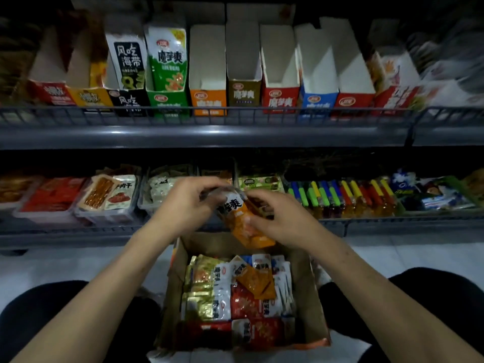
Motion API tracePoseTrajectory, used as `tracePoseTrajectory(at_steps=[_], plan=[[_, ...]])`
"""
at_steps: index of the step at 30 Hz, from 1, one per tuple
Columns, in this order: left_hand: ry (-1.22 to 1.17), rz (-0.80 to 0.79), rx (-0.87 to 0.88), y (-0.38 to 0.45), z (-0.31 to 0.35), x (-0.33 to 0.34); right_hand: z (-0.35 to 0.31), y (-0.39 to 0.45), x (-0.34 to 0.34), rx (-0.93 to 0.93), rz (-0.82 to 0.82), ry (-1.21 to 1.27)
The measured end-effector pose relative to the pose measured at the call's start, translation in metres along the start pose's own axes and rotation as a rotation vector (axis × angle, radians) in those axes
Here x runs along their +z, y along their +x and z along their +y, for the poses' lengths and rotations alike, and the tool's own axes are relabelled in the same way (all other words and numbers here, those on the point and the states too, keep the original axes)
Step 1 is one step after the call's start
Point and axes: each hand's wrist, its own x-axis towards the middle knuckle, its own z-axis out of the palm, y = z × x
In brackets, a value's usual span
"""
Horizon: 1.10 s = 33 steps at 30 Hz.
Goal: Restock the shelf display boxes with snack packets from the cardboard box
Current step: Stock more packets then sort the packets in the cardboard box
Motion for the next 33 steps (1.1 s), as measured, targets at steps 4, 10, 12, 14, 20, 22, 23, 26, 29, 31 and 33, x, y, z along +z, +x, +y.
tracePoseTrajectory(at_steps=[4, 10, 12, 14, 20, 22, 23, 26, 29, 31, 33], plan=[[-0.106, 0.243, 0.013, 0.010, 0.013, -0.018, -0.023, 0.027, -0.023, -0.020, 0.017, 0.179], [-0.203, 0.423, 0.037, 0.038, 0.026, -0.039, -0.047, 0.063, -0.053, -0.043, 0.169, 0.092], [-0.124, 0.481, 0.071, 0.054, 0.026, -0.054, -0.050, 0.075, -0.066, -0.004, 0.244, 0.153], [0.022, 0.494, 0.099, 0.071, 0.023, -0.071, -0.056, 0.088, -0.078, 0.036, 0.283, 0.233], [0.666, 0.328, -0.016, 0.117, 0.010, -0.097, -0.089, 0.131, -0.106, 0.073, 0.368, 0.388], [0.748, 0.223, -0.072, 0.126, 0.007, -0.093, -0.102, 0.147, -0.113, 0.060, 0.414, 0.425], [0.756, 0.198, -0.084, 0.128, 0.005, -0.091, -0.109, 0.156, -0.116, 0.049, 0.435, 0.458], [0.705, 0.190, -0.082, 0.129, 0.000, -0.094, -0.124, 0.185, -0.121, 0.011, 0.510, 0.440], [0.669, 0.160, -0.067, 0.127, -0.004, -0.100, -0.134, 0.216, -0.117, -0.030, 0.545, 0.368], [0.661, 0.148, -0.061, 0.127, -0.005, -0.101, -0.138, 0.235, -0.112, -0.025, 0.540, 0.376], [0.668, 0.142, -0.051, 0.127, -0.006, -0.100, -0.141, 0.249, -0.107, -0.007, 0.537, 0.407]])
